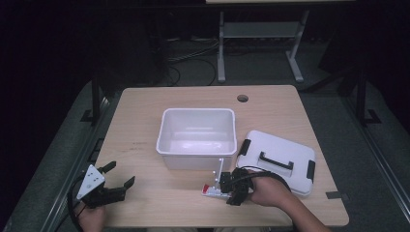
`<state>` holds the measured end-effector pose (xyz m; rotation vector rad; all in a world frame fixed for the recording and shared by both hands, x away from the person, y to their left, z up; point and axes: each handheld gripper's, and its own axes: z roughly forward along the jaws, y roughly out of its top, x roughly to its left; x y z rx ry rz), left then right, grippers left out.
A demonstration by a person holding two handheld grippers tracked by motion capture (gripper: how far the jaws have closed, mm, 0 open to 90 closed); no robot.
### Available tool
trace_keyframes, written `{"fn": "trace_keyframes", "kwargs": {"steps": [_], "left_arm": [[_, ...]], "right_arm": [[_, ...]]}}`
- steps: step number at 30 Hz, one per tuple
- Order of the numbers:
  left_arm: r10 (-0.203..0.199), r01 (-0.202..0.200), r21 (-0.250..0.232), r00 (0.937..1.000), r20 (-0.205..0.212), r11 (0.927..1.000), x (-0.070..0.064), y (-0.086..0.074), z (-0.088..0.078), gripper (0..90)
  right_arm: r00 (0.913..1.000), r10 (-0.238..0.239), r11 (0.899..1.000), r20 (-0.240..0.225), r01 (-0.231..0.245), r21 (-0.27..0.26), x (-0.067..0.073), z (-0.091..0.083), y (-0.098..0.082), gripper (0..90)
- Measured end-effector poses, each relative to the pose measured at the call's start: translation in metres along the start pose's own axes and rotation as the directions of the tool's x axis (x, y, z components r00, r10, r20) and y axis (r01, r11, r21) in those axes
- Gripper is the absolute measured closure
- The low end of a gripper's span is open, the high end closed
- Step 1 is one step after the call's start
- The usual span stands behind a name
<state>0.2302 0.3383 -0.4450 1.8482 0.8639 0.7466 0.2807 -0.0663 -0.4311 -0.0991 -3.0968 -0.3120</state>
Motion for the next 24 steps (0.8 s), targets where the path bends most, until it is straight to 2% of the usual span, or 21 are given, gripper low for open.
{"fn": "trace_keyframes", "kwargs": {"steps": [9, 12, 24], "left_arm": [[0.0, 0.0, -0.003, 1.0, 0.001, 1.0, 0.0003, 0.0, -0.0002, 13.5], [0.0, 0.0, -0.002, 1.0, 0.0, 1.0, 0.0002, 0.0, -0.0001, 13.5], [-0.002, 0.002, -0.003, 1.0, -0.002, 1.0, 0.001, -0.0002, -0.0008, 13.5]], "right_arm": [[1.0, 0.002, 1.0, 0.008, -0.002, 0.016, -0.0013, 0.0034, 0.0015, 60.7], [0.9998, -0.016, 1.0, 0.014, 0.016, 0.019, -0.0016, 0.0046, 0.0026, 63.3], [0.9992, -0.032, 0.999, 0.024, 0.031, 0.04, -0.0006, 0.0052, 0.0056, 68.4]]}}
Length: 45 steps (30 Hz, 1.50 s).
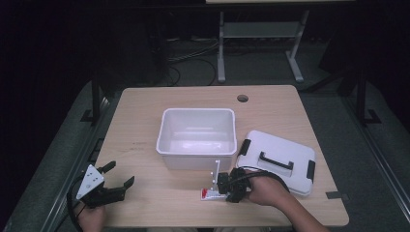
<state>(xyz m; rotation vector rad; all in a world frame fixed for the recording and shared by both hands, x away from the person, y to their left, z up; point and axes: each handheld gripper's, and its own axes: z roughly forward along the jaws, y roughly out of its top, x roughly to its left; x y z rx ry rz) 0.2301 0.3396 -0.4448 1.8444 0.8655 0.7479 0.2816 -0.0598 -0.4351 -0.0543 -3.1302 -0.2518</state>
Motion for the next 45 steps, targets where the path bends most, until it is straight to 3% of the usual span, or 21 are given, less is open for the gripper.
{"fn": "trace_keyframes", "kwargs": {"steps": [17, 45], "left_arm": [[0.003, -0.003, -0.002, 1.0, -0.002, 1.0, 0.0, 0.0, 0.0, 13.5], [0.005, -0.005, 0.001, 1.0, -0.003, 1.0, 0.0, 0.0, 0.0, 13.5]], "right_arm": [[0.9995, -0.027, 1.0, -0.016, 0.027, 0.004, 0.002, -0.003, 0.004, 69.4], [0.9983, -0.055, 0.998, -0.019, 0.054, -0.027, -0.002, -0.04, 0.018, 69.6]]}}
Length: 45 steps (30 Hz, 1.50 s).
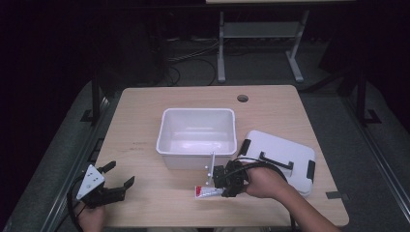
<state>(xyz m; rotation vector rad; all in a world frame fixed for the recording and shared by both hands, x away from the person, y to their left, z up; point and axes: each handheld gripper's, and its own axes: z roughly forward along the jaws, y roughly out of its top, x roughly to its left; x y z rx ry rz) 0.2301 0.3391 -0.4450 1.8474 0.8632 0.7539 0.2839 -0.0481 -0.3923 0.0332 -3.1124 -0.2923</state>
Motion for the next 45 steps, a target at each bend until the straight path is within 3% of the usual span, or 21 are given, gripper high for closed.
{"fn": "trace_keyframes", "kwargs": {"steps": [31, 45], "left_arm": [[-0.005, 0.005, -0.005, 1.0, -0.002, 1.0, 0.0, 0.0, 0.0, 13.5], [-0.008, 0.008, -0.009, 1.0, -0.006, 0.9999, 0.001, 0.0, -0.001, 13.5]], "right_arm": [[0.9989, -0.037, 0.999, 0.027, 0.037, -0.01, -0.006, -0.057, 0.03, 69.6], [0.9989, -0.028, 1.0, 0.038, 0.028, -0.007, -0.021, -0.083, 0.046, 69.6]]}}
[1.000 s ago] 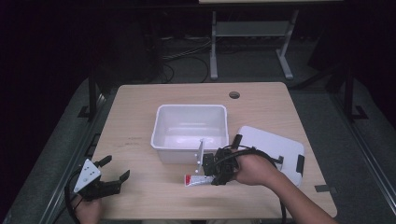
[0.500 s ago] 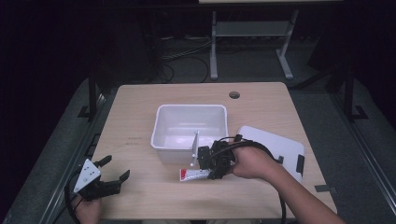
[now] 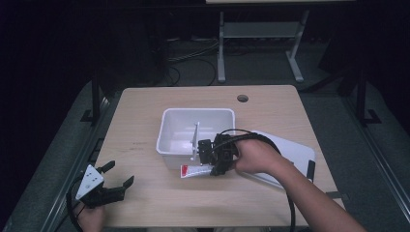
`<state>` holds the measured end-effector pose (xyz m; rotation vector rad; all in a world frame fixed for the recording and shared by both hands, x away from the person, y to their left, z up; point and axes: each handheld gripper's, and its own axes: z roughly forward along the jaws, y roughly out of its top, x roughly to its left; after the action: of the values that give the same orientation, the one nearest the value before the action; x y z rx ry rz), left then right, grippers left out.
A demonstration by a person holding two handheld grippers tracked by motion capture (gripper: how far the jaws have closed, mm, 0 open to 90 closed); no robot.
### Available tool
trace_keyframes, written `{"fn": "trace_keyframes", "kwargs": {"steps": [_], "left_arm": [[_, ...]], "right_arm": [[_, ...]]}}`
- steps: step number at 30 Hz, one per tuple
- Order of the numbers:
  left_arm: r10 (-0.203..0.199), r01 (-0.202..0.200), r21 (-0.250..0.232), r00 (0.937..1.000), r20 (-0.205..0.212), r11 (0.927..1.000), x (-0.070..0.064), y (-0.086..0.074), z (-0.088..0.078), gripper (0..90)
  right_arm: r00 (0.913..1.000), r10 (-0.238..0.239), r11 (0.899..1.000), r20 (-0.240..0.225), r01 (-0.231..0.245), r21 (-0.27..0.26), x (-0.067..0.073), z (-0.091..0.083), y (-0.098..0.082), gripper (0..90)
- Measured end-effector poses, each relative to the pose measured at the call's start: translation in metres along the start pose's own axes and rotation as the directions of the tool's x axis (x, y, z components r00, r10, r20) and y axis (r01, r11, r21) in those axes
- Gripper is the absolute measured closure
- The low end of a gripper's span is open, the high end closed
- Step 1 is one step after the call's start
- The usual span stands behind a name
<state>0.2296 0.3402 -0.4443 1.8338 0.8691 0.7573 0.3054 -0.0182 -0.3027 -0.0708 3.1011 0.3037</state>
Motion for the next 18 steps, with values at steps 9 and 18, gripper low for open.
{"fn": "trace_keyframes", "kwargs": {"steps": [9, 18], "left_arm": [[0.002, -0.002, -0.003, 1.0, -0.002, 1.0, 0.001, 0.0, -0.001, 13.5], [0.003, -0.003, 0.0, 1.0, -0.002, 1.0, 0.001, 0.0, -0.001, 13.5]], "right_arm": [[0.9998, 0.016, 1.0, 0.009, -0.016, -0.001, -0.013, -0.009, 0.006, 69.6], [0.9996, 0.025, 1.0, 0.015, -0.025, 0.004, -0.025, -0.015, 0.012, 69.6]]}}
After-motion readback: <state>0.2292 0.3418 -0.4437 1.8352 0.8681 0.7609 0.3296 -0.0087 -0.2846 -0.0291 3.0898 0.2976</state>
